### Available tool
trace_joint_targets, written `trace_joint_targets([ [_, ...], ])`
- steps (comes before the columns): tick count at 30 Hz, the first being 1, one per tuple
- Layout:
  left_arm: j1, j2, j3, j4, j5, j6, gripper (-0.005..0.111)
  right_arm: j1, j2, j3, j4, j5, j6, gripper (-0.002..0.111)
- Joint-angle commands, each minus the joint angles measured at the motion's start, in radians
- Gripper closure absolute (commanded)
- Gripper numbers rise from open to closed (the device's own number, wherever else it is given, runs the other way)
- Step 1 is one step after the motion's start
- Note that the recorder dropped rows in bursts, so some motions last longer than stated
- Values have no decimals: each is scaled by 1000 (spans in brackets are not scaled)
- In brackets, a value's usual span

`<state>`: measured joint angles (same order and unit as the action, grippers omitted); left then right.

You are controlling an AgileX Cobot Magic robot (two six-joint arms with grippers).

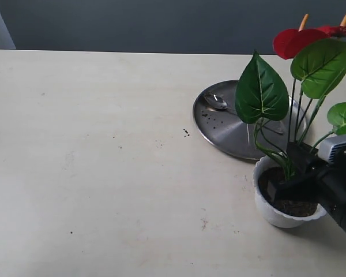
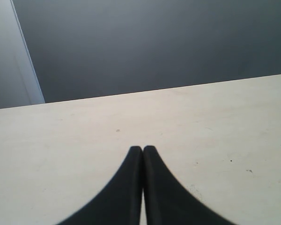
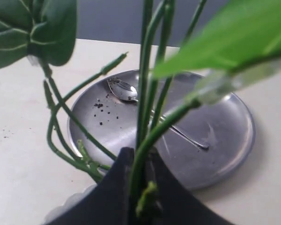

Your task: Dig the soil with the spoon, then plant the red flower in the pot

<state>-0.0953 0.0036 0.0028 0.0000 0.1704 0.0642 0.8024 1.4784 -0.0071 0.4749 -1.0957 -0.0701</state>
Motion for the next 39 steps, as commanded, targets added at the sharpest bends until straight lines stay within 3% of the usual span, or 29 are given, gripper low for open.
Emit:
trace_joint_targets([
  [1,-7,-4,-3,0,-7,0,106,-5,3,7,12,115,4,109],
  [14,-7,-4,-3,0,-7,0,106,-5,3,7,6,120,4,109],
  [16,-7,-4,-3,0,-7,0,106,-5,3,7,-6,120,4,105],
  [23,-7,-4,-3,0,-7,0,106,-5,3,7,-10,120,4,78],
  [36,-7,-4,-3,0,-7,0,106,-5,-24,7,-10,124,4,77],
  [39,-7,-4,-3,0,-7,0,106,-5,-56,7,-23,125,4,69],
])
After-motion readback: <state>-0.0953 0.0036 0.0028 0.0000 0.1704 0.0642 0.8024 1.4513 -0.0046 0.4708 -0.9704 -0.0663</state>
